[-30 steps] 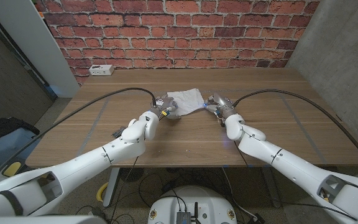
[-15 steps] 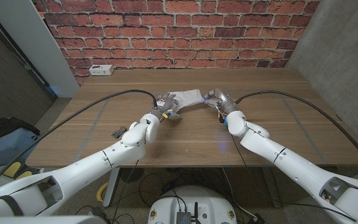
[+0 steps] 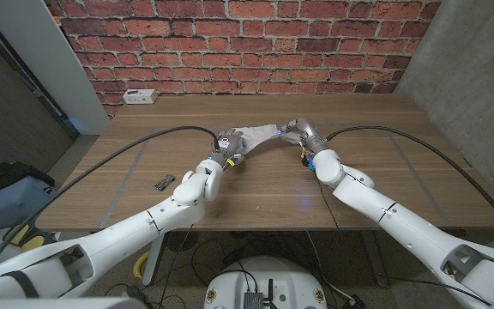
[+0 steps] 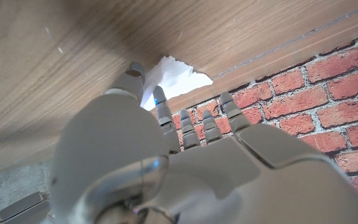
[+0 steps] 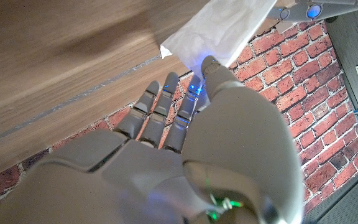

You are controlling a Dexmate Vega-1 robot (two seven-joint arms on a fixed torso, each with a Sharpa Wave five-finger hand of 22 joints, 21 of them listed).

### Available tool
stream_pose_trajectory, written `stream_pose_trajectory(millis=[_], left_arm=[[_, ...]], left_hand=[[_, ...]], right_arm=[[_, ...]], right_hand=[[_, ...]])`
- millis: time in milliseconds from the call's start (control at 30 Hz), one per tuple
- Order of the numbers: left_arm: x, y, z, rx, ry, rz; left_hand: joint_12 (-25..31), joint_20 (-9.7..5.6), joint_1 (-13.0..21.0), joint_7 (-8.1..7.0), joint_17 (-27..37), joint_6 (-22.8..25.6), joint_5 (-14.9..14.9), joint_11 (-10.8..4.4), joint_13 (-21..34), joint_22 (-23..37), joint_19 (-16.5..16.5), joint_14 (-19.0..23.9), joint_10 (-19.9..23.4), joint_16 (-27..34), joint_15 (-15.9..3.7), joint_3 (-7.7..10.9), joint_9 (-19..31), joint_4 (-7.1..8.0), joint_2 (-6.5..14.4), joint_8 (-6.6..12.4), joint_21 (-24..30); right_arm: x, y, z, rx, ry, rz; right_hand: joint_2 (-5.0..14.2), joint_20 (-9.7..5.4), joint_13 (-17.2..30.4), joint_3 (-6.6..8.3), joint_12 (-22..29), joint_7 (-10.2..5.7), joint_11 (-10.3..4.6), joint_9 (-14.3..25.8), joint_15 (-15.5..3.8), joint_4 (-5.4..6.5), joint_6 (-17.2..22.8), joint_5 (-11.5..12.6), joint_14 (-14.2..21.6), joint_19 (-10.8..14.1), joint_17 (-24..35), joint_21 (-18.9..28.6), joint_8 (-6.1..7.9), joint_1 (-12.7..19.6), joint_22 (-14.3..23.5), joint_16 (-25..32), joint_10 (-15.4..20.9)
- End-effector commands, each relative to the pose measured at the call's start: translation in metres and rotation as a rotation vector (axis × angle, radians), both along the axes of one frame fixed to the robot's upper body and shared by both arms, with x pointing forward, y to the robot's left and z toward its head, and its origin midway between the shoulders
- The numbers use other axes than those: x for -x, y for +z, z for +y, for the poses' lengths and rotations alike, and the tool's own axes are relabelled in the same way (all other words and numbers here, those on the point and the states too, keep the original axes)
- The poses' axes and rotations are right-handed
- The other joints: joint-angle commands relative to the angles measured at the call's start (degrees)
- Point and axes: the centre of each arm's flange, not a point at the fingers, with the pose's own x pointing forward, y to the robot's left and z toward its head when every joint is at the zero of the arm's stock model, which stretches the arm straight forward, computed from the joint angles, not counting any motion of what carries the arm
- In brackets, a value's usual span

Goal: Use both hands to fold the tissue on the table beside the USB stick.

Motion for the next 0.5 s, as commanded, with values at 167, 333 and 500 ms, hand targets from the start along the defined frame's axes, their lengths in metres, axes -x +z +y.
stream_pose_trajectory(millis=[167,333,500], left_arm=[[0.0052,0.0007,0.0108,0.059,-0.013,-0.069],[0.0076,0.0017,0.0124,0.084,-0.029,-0.102],[0.0066,0.0034,0.0146,0.120,-0.058,-0.094]], left_hand=[[1.59,0.22,-0.45,2.11,-0.16,14.87,-0.50,-0.98,-0.39,0.17,2.56,4.88,6.77,0.68,-0.94,-0.46,-0.80,1.43,2.12,5.58,1.68],[2.22,0.63,-1.23,3.20,-0.19,17.42,-0.91,-2.51,-0.58,0.27,3.23,6.75,9.94,0.82,-2.12,-0.56,-1.64,1.87,3.37,5.72,2.20],[2.28,0.24,-1.22,3.56,-0.25,17.87,-1.14,-3.08,-0.67,0.33,3.38,7.49,11.01,0.74,-3.32,-0.30,-2.20,1.82,4.26,5.23,2.43]], right_arm=[[-0.0006,0.0063,-0.0042,-0.034,-0.015,-0.011],[-0.0008,0.0061,-0.0061,-0.038,-0.021,-0.012],[0.0011,0.0052,-0.0092,-0.039,-0.026,-0.011]], right_hand=[[0.15,0.17,0.31,0.56,0.46,6.70,0.14,0.27,-8.52,0.00,6.57,-0.30,0.41,-0.26,0.52,-0.28,0.48,0.56,0.24,0.39,0.11],[0.10,0.36,0.41,0.69,0.50,6.73,0.02,0.41,-8.52,0.06,6.55,-0.48,0.37,-0.42,0.73,-0.36,0.52,0.53,0.26,0.38,-0.16],[0.02,0.37,0.49,0.89,0.62,6.67,0.08,0.53,-8.45,0.05,6.55,-0.61,0.31,-0.42,0.74,-0.37,0.56,0.55,0.28,0.20,-0.20]])
